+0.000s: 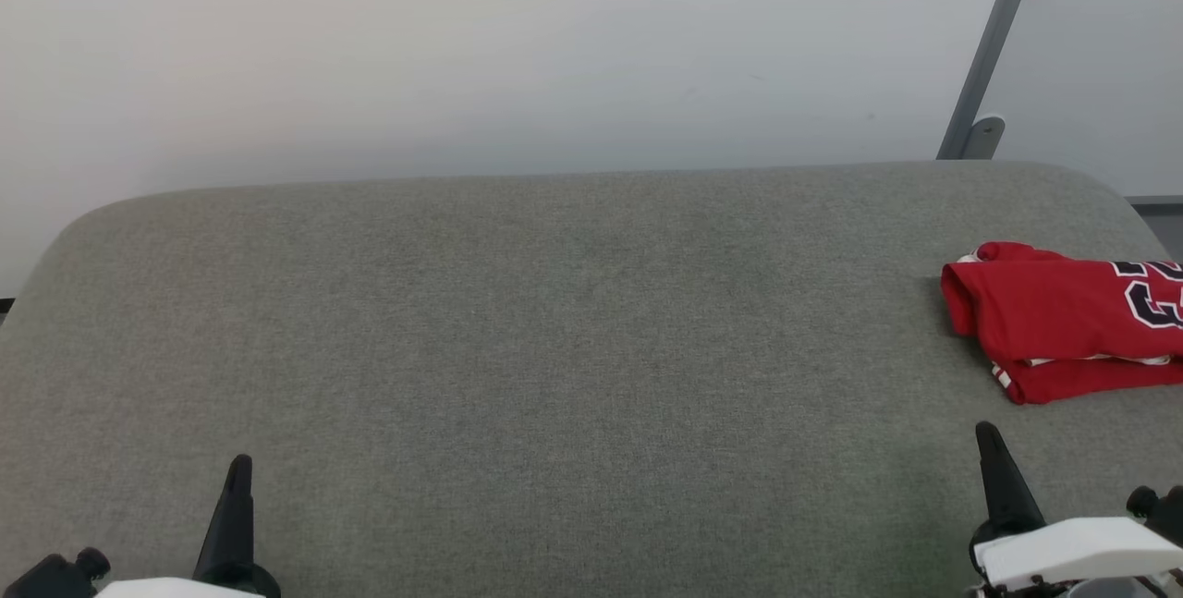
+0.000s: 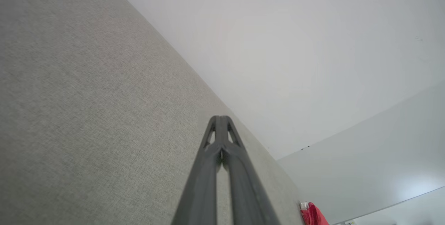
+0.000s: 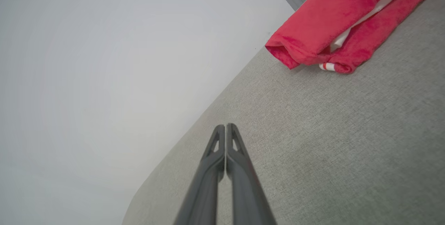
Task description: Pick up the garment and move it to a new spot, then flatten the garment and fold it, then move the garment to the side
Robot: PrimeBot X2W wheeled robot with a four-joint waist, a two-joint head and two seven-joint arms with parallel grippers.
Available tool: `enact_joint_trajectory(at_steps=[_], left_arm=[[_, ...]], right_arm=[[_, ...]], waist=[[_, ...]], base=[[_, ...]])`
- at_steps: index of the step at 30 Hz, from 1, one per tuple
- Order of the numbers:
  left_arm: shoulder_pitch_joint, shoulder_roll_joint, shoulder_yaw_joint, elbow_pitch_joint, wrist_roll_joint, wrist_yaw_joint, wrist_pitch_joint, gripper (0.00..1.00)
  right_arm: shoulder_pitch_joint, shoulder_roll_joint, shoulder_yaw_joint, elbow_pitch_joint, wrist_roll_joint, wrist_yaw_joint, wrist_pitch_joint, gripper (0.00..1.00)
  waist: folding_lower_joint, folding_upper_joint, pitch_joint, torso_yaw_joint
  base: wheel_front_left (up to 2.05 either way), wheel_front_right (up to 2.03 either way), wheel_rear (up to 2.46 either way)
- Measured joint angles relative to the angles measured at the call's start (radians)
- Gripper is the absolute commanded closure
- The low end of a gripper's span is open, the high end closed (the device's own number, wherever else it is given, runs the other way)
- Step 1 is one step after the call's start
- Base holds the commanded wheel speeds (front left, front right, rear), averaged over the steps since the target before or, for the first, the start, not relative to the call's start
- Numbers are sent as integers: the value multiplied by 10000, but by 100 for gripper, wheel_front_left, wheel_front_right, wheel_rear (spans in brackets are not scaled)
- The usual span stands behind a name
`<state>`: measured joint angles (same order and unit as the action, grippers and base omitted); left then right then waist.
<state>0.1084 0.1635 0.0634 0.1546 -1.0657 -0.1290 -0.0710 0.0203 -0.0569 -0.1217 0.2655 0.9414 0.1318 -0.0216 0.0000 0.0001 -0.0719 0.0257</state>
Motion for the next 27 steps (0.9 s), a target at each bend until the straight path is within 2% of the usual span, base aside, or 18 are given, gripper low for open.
enact_joint_trajectory(at_steps=[27], left_arm=[[-887,-456,194,395,-2380,0,796,100]], right_arm=[[-531,21,25,-69,2880,-10,583,100]], waist=[[0,0,266,-91]], base=[[0,0,0]])
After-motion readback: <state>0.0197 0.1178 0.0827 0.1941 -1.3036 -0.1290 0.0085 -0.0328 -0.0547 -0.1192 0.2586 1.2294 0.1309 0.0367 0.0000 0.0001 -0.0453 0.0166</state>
